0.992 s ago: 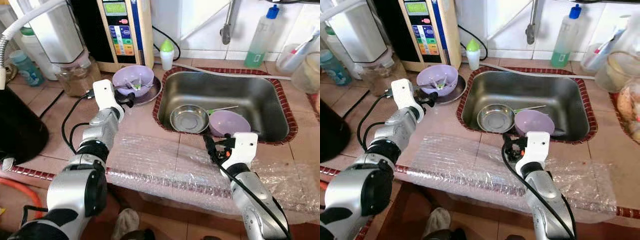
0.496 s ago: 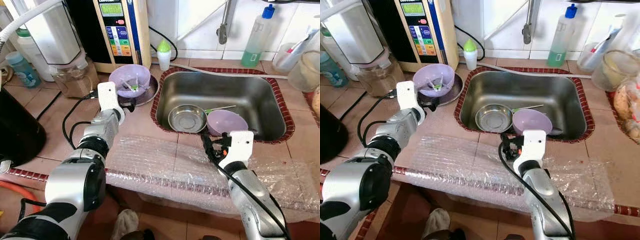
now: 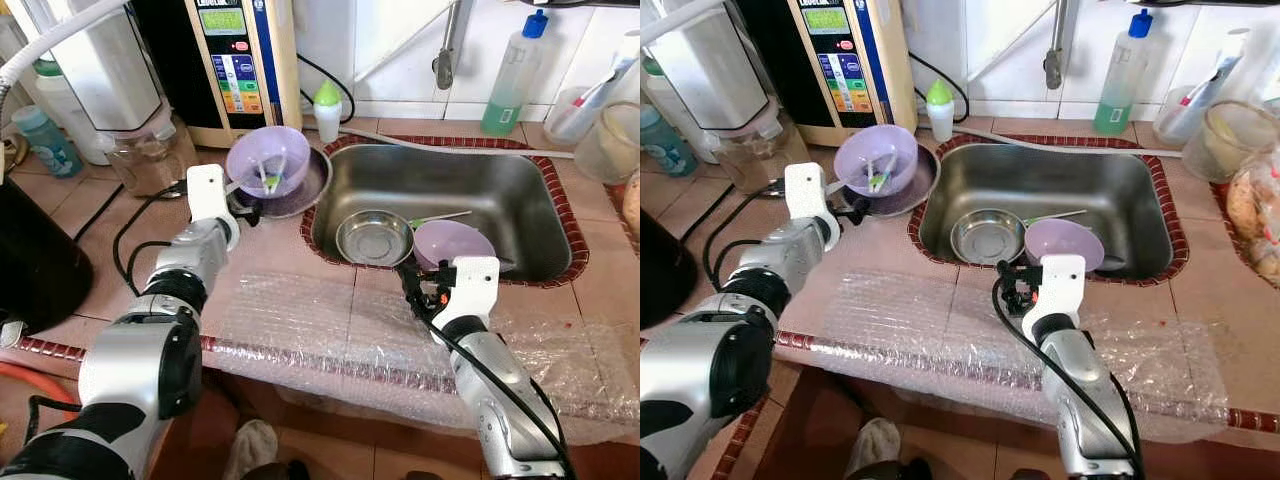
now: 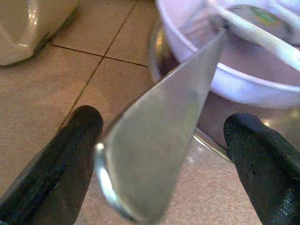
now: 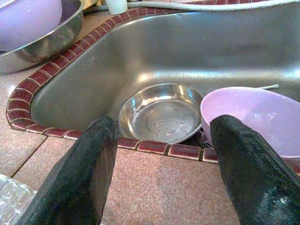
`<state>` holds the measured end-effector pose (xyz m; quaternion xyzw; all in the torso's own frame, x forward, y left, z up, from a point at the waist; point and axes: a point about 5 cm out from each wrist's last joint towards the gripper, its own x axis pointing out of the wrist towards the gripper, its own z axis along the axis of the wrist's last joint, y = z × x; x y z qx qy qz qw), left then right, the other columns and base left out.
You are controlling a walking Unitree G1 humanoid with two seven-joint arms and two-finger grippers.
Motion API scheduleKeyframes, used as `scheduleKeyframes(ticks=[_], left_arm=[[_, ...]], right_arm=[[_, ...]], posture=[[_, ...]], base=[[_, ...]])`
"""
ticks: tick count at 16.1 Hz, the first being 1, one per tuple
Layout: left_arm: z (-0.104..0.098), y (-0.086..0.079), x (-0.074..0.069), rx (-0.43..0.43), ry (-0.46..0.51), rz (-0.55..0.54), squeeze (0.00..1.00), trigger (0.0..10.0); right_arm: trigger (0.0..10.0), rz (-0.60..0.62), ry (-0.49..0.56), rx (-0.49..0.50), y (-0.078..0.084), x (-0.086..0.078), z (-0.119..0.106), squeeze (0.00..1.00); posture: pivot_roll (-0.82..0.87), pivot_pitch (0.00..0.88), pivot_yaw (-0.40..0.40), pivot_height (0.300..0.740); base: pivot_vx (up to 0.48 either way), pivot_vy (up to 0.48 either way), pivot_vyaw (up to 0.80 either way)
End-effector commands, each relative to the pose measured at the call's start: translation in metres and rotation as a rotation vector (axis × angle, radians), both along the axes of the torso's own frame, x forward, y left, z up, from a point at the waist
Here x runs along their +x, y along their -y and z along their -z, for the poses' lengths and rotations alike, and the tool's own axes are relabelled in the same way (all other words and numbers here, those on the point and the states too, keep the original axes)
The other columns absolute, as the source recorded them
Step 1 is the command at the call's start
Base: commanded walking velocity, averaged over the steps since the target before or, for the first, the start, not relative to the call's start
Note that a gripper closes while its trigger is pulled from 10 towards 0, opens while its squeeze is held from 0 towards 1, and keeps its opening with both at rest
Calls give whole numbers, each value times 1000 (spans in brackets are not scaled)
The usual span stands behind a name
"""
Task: Kitchen organization
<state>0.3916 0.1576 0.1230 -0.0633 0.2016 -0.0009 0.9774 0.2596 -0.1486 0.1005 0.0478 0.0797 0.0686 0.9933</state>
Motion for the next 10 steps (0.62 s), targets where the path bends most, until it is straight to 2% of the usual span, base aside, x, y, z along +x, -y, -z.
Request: scheduleKeyframes(ticks=[1, 5, 10], left_arm=[[14, -9, -7, 15, -64, -15, 0, 10000], [14, -19, -9, 20, -72, -35, 0, 10000], [4, -31, -7, 28, -61, -47, 0, 10000]], right_arm=[[10000, -16, -25, 4, -5, 1, 5, 0], [10000, -25, -19, 6, -6, 5, 6, 0], [10000, -33, -13, 8, -9, 12, 8, 0]], posture=[[-114, 0, 145, 740], [-97, 0, 139, 740], [-65, 0, 135, 740]], base=[[0, 0, 0], [0, 0, 0], [0, 0, 0]])
